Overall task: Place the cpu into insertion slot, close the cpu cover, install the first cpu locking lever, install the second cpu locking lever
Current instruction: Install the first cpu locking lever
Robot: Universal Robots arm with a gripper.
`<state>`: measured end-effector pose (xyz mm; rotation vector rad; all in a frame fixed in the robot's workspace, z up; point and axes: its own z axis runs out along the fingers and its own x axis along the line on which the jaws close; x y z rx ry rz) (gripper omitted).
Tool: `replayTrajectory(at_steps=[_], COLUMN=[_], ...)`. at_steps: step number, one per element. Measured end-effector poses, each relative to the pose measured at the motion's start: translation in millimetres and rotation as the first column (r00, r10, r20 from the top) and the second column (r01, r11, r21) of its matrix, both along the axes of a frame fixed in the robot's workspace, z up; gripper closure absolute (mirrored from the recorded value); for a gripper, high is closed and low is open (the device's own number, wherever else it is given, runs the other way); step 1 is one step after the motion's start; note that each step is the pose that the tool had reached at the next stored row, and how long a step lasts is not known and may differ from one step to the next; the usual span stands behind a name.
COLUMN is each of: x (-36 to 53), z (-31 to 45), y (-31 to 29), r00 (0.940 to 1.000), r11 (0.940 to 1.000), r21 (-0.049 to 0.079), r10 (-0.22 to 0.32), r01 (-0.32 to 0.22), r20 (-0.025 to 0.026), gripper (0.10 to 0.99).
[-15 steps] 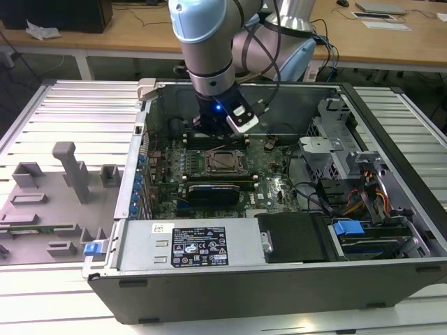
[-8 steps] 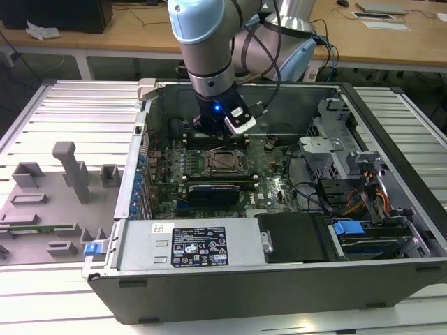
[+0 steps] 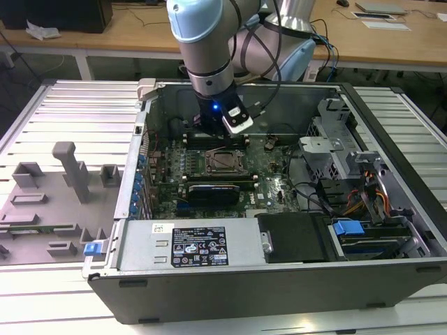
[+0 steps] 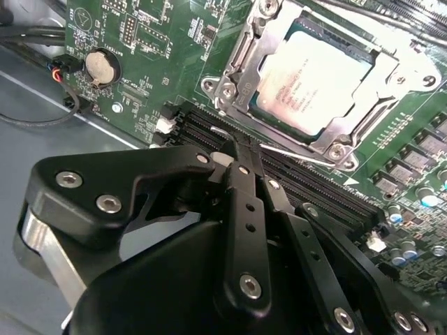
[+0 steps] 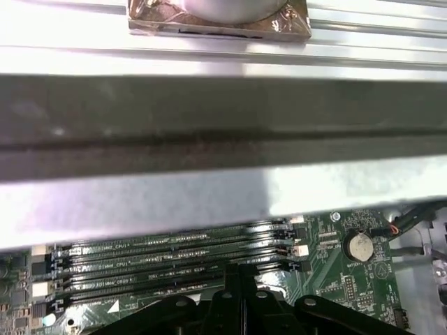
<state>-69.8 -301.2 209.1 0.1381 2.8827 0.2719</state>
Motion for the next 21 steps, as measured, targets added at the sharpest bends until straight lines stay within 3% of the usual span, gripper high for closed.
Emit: replayTrajectory(at_steps=[9, 21], x=[-0.4, -3.5], z=[-2.1, -5.9], y=[2.5, 5.4], r00=[0.9984, 0.9914], r11=[0.9984, 0.9914], r21=[-0.002, -0.002], r10=[-0.056, -0.131], r01=[0.056, 0.131], r20=[0.0000, 0.0001], gripper=[0.980, 0.980])
